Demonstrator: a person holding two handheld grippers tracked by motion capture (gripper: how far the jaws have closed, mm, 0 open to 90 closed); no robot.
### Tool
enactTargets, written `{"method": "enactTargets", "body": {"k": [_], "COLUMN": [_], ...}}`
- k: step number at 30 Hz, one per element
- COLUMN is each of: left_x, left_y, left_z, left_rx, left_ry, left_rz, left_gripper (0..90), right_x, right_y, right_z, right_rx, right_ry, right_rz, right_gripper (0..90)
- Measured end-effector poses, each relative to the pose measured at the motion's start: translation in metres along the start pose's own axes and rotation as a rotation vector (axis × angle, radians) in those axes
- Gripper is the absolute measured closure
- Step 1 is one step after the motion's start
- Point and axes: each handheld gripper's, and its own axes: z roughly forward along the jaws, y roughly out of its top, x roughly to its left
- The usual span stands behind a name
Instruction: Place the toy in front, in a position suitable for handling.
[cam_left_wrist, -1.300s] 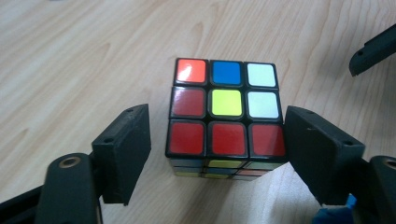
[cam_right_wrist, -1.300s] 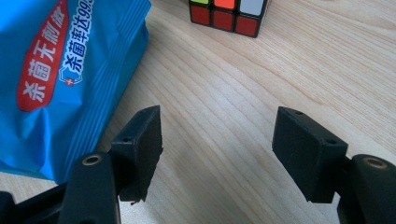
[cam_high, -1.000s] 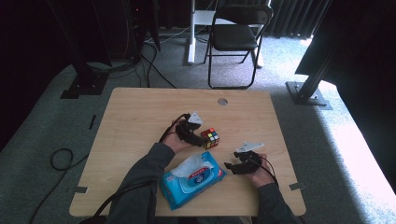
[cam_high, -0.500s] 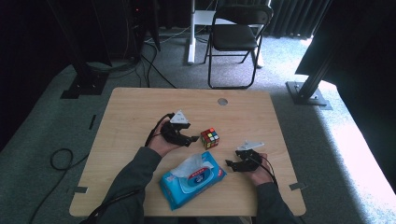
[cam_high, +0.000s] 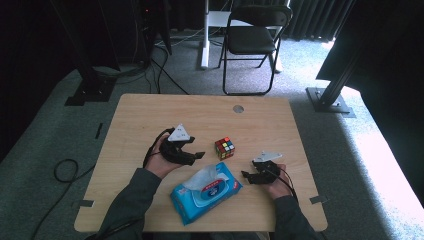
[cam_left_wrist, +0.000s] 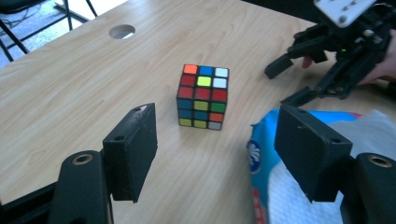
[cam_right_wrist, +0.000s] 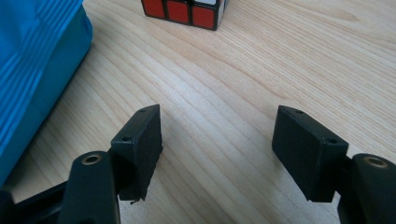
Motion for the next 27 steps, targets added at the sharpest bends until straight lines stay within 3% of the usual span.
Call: {"method": "enactTargets", "body": {"k": [12, 27], "left_x": [-0.015, -0.016], "left_y": [-0.014, -0.034], "left_z": [-0.014, -0.017], "left_rx": [-0.002, -0.003], "left_ry": [-0.017, -0.032], "left_rz": [-0.002, -0.05], "left_gripper": [29.5, 29.2], "right_x": [0.0, 0.0], "right_y": [0.0, 0.0], "right_z": [0.0, 0.0], "right_rx": [-0.002, -0.004], "right_ry": [0.001, 0.003], "right_rz": [0.001, 0.0], "right_gripper": [32.7, 32.6]}}
